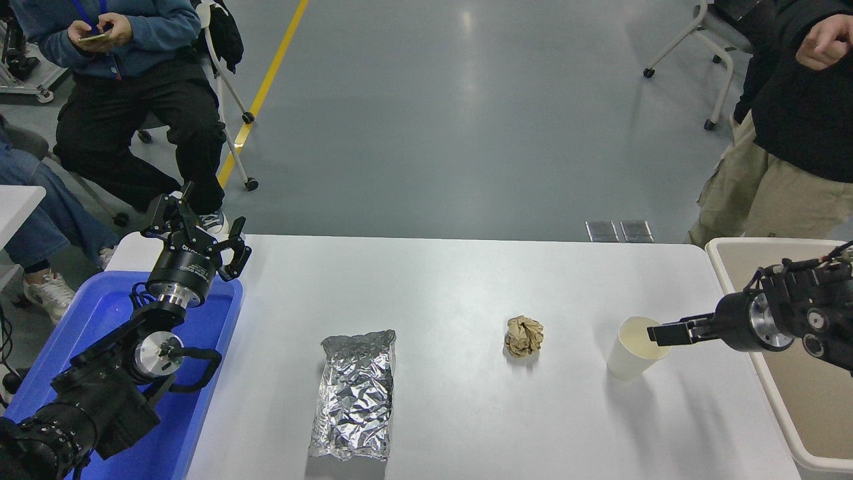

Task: Dispose of the paper cup in the dustbin

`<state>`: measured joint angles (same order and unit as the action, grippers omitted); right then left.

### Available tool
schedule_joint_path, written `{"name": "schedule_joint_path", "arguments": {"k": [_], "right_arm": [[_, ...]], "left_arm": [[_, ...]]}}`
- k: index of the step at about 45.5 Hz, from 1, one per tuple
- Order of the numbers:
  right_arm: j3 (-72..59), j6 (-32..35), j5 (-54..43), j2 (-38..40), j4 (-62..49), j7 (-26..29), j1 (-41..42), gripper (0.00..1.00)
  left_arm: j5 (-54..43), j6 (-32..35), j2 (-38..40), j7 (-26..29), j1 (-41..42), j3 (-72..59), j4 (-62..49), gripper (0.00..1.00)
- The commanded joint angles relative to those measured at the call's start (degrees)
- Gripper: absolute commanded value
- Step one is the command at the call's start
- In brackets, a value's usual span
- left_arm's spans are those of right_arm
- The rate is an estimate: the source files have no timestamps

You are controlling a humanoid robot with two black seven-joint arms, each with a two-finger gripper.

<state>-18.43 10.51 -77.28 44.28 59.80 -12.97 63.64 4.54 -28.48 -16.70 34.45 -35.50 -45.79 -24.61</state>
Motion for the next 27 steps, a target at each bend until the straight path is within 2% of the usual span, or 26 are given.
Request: {"name": "schedule_joint_path", "arguments": {"k": [1, 9, 13, 16, 17, 19, 23, 25, 27], "right_arm": [[-0.2, -2.7, -0.1, -2.3, -3.1, 0.0, -1.7, 0.99], [-0.2, -4.8, 0.4, -5.3, -7.1, 0.0, -4.0, 0.98], [-0.2, -5.1, 0.5, -5.7, -7.6, -0.1, -4.2, 0.93], [-0.2, -5.2, 0.5, -5.8, -7.7, -0.7, -4.1, 0.79], [-0.2, -5.1, 0.6, -5.7, -7.7, -1.2, -4.2, 0.72], [-0.4, -4.9, 0.6, -5.8, -7.7, -1.8, -4.2, 0.51], [-1.0, -5.0, 0.6, -5.8, -7.7, -3.0, -4.0, 0.22], [-1.3, -5.0, 0.6, -5.8, -7.7, -4.0, -3.9, 0.03], [-1.9, -5.0, 0.6, -5.7, -7.7, -4.8, -3.8, 0.00]], "left_arm": [[-0.1, 0.0, 0.0, 0.0, 0.0, 0.0, 0.0, 1.00], [0.0, 0.0, 0.0, 0.0, 0.1, 0.0, 0.0, 1.00], [0.0, 0.0, 0.0, 0.0, 0.0, 0.0, 0.0, 1.00], [0.0, 0.0, 0.0, 0.0, 0.1, 0.0, 0.0, 1.00], [0.0, 0.0, 0.0, 0.0, 0.0, 0.0, 0.0, 1.00], [-0.1, 0.0, 0.0, 0.0, 0.0, 0.0, 0.0, 1.00], [0.0, 0.0, 0.0, 0.0, 0.0, 0.0, 0.0, 1.00], [-0.1, 0.0, 0.0, 0.0, 0.1, 0.0, 0.0, 1.00], [0.0, 0.0, 0.0, 0.0, 0.0, 0.0, 0.0, 1.00]]}}
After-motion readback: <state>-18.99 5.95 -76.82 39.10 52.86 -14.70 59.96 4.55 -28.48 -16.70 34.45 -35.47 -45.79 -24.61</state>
